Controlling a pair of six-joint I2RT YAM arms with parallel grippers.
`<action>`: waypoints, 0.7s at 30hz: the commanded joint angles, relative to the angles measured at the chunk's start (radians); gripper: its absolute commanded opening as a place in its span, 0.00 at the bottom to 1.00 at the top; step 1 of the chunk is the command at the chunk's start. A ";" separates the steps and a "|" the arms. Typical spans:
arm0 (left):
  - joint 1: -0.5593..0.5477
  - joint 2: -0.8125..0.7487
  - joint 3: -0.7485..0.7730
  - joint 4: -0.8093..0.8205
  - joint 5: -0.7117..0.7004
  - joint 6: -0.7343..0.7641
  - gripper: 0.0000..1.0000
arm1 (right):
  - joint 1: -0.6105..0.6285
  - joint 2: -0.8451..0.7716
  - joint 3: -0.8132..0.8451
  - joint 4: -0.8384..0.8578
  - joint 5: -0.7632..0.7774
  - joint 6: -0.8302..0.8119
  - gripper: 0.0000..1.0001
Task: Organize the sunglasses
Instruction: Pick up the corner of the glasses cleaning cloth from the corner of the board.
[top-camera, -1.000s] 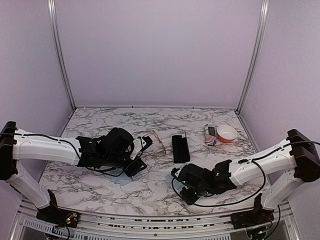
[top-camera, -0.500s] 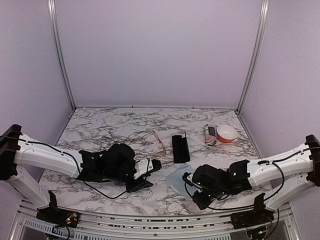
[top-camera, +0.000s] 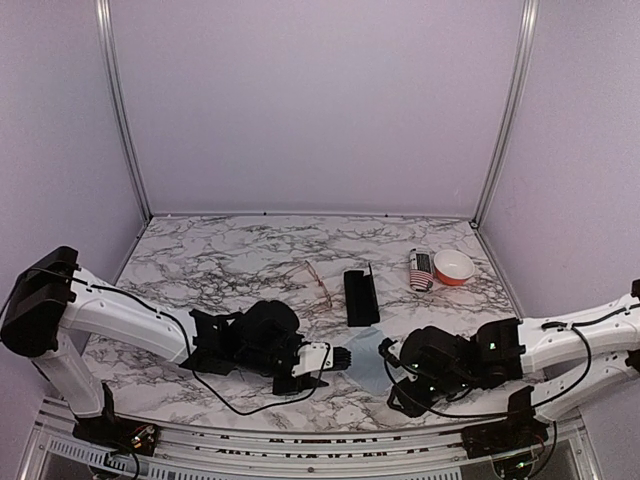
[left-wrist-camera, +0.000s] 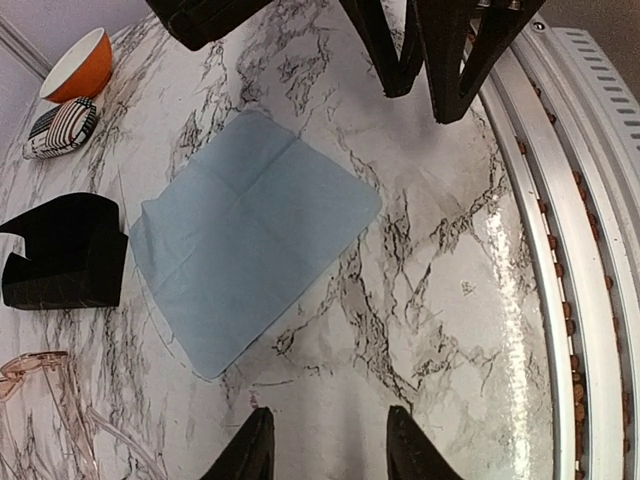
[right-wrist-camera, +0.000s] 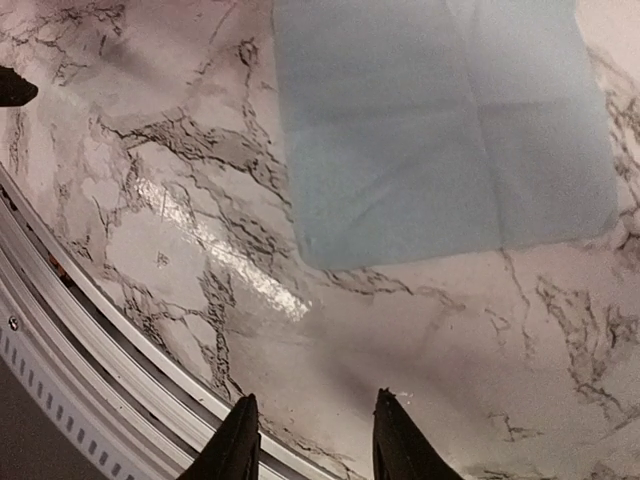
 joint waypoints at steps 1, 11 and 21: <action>0.008 -0.085 -0.054 0.035 -0.044 0.009 0.38 | 0.008 0.079 0.115 0.042 0.086 -0.063 0.40; 0.031 -0.335 -0.280 0.104 -0.119 -0.084 0.38 | 0.002 0.394 0.255 0.014 0.111 -0.165 0.40; 0.030 -0.408 -0.357 0.138 -0.140 -0.126 0.38 | -0.029 0.473 0.255 -0.014 0.109 -0.168 0.36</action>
